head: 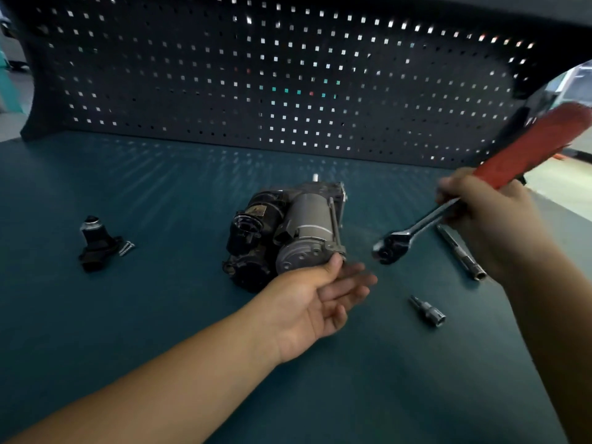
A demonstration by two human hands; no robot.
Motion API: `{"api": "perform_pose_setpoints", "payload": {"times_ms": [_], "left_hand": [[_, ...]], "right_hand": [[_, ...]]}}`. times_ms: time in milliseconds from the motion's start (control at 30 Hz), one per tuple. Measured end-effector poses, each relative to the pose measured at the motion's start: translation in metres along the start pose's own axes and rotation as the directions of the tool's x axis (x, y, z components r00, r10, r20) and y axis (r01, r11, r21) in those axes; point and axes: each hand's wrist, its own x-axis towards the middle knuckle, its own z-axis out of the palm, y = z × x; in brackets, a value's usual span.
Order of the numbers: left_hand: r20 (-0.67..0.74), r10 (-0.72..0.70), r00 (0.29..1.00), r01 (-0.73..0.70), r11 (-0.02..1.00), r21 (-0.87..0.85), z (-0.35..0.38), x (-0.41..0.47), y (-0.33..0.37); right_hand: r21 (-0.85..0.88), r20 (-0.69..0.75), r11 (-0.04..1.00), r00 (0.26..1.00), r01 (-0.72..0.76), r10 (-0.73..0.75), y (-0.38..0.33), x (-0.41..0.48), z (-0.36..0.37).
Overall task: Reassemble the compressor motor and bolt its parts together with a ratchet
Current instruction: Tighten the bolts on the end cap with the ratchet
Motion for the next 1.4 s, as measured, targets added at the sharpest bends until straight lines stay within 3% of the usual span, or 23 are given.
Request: {"api": "perform_pose_setpoints", "payload": {"times_ms": [67,200,400,500,900,1400], "left_hand": [[-0.021,0.008,1.000,-0.008,1.000,-0.004,0.000,-0.001,0.000],[-0.068,0.024,0.997,-0.026,0.999,-0.022,0.002,-0.003,0.000],[-0.032,0.008,0.999,-0.011,0.998,-0.070,0.002,-0.003,0.001],[-0.048,-0.003,0.999,-0.002,0.996,-0.087,0.001,-0.002,0.004],[-0.034,-0.013,0.999,0.010,0.995,-0.097,-0.001,-0.001,0.004],[-0.033,-0.001,0.999,-0.001,0.999,-0.036,0.000,0.001,0.003]], "right_hand": [[0.253,0.079,0.958,0.990,-0.136,0.120,-0.013,-0.005,0.003],[0.412,0.221,0.865,0.952,-0.287,0.211,-0.033,-0.014,0.012],[0.589,0.315,0.795,0.947,-0.147,-0.059,-0.042,-0.024,0.036],[0.670,0.377,0.714,0.922,-0.203,-0.091,-0.040,-0.025,0.049],[0.590,0.272,0.794,0.962,-0.146,-0.026,-0.041,-0.027,0.052],[0.591,0.137,0.807,0.982,0.022,-0.127,-0.039,-0.055,0.063]]}}
